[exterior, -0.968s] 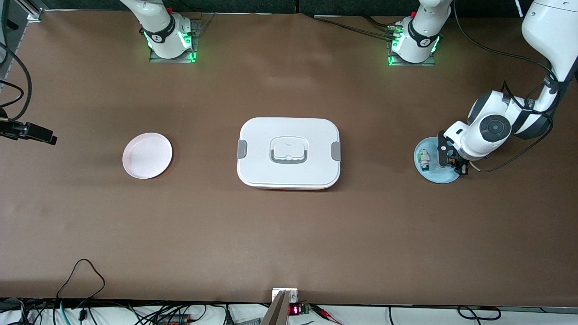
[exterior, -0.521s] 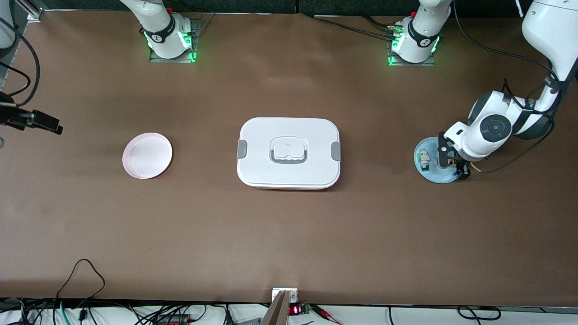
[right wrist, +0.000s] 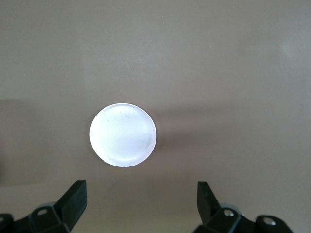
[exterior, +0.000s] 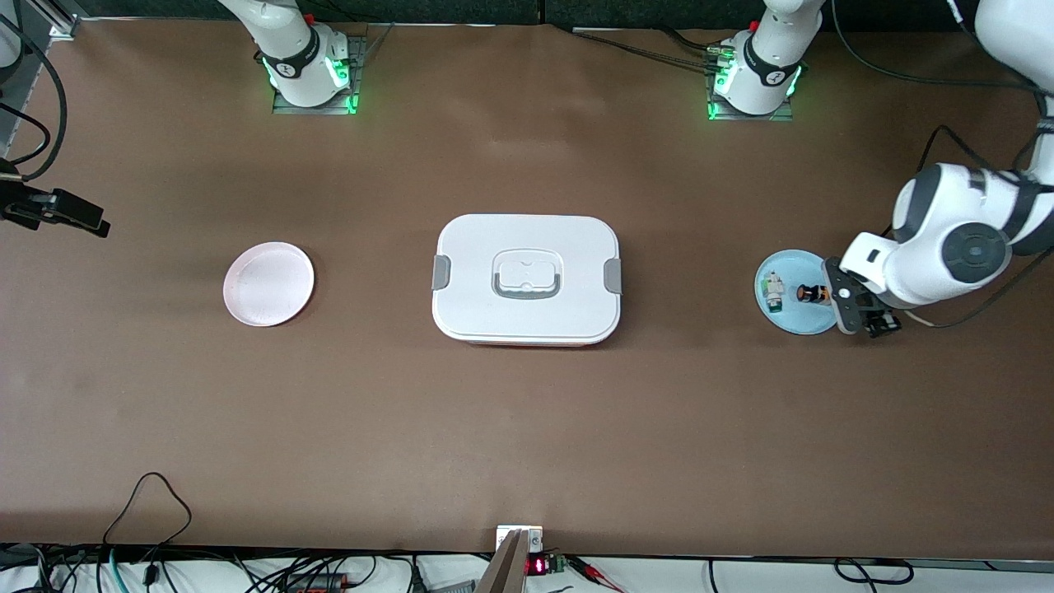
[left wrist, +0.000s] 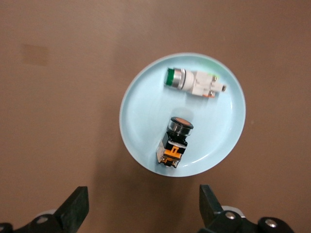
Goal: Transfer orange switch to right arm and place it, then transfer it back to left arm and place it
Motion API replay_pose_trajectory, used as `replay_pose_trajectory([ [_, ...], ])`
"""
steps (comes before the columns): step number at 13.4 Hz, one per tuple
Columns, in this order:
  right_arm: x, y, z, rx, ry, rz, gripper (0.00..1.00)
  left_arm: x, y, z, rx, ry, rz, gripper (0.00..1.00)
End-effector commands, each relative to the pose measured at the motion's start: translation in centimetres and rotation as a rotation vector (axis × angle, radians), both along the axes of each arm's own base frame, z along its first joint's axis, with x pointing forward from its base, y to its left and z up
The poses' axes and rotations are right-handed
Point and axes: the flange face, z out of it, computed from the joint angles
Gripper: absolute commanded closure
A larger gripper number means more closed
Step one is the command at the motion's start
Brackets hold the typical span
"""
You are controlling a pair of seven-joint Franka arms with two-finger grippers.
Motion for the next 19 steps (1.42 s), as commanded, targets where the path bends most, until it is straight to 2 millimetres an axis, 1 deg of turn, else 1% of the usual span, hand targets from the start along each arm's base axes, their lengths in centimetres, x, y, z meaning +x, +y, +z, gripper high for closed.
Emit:
replay_pose_trajectory([
  [1, 0.3, 0.1, 0.7, 0.008, -0.012, -0.001, 0.0, 1.0, -1.5, 4.5, -0.017, 0.032, 0.159, 0.0],
  [2, 0.2, 0.3, 0.9, 0.009, -0.016, 0.008, 0.0, 1.2, -2.1, 6.3, -0.007, 0.041, 0.241, 0.0],
  [4, 0.1, 0.9, 1.2, 0.011, -0.019, 0.021, 0.0, 1.6, -4.9, 11.0, 0.01, 0.008, 0.362, 0.0],
  [5, -0.1, 0.9, 1.6, 0.01, -0.026, 0.018, 0.0, 1.9, -6.2, 12.8, 0.013, -0.017, 0.411, 0.0],
  [7, -0.1, 1.2, 1.6, 0.011, -0.02, 0.024, 0.0, 2.2, -8.7, 16.9, 0.0, -0.058, 0.54, 0.0],
  [8, -0.3, 1.1, 1.5, 0.012, -0.009, 0.022, 0.0, 2.1, -9.7, 19.1, -0.023, -0.058, 0.617, 0.0],
  [9, -0.5, 1.6, 1.9, 0.013, -0.004, 0.029, 0.0, 2.1, -9.7, 20.1, -0.021, -0.059, 0.681, 0.0],
  [10, -0.4, 2.5, 1.8, 0.012, -0.003, 0.038, 0.0, 2.3, -9.4, 21.2, -0.025, -0.074, 0.727, 0.0],
  [11, -0.3, 2.7, 1.6, 0.013, 0.0, 0.043, 0.0, 2.4, -9.0, 22.6, -0.039, -0.086, 0.745, 0.0],
  [12, -0.2, 3.1, 1.3, 0.011, 0.005, 0.051, 0.0, 1.7, -9.0, 24.5, -0.051, -0.1, 0.766, 0.0],
  [13, -0.1, 3.9, 1.3, 0.011, 0.005, 0.063, 0.0, 1.1, -9.4, 25.9, -0.069, -0.102, 0.795, 0.0],
  [14, -0.1, 4.4, 1.3, 0.011, 0.005, 0.071, 0.0, 0.4, -9.7, 26.1, -0.044, -0.074, 0.824, 0.0],
  [15, 0.0, 4.7, 1.1, 0.011, 0.01, 0.075, 0.0, -0.2, -9.8, 27.0, -0.017, -0.078, 0.858, 0.0],
  [16, 0.1, 4.6, 0.9, 0.012, 0.013, 0.074, 0.0, -1.0, -11.0, 28.4, 0.016, -0.101, 0.876, 0.0],
  [17, 0.1, 4.6, 0.9, 0.012, 0.013, 0.074, 0.0, -1.6, -12.1, 28.6, 0.06, -0.072, 0.889, 0.0],
  [18, 0.1, 4.6, 0.9, 0.01, 0.011, 0.074, 0.0, -2.3, -12.6, 30.2, 0.063, -0.082, 0.924, 0.0],
  [19, 0.1, 4.5, 0.9, 0.012, 0.013, 0.072, 0.0, -2.8, -12.4, 31.0, 0.039, -0.071, 0.977, 0.0],
])
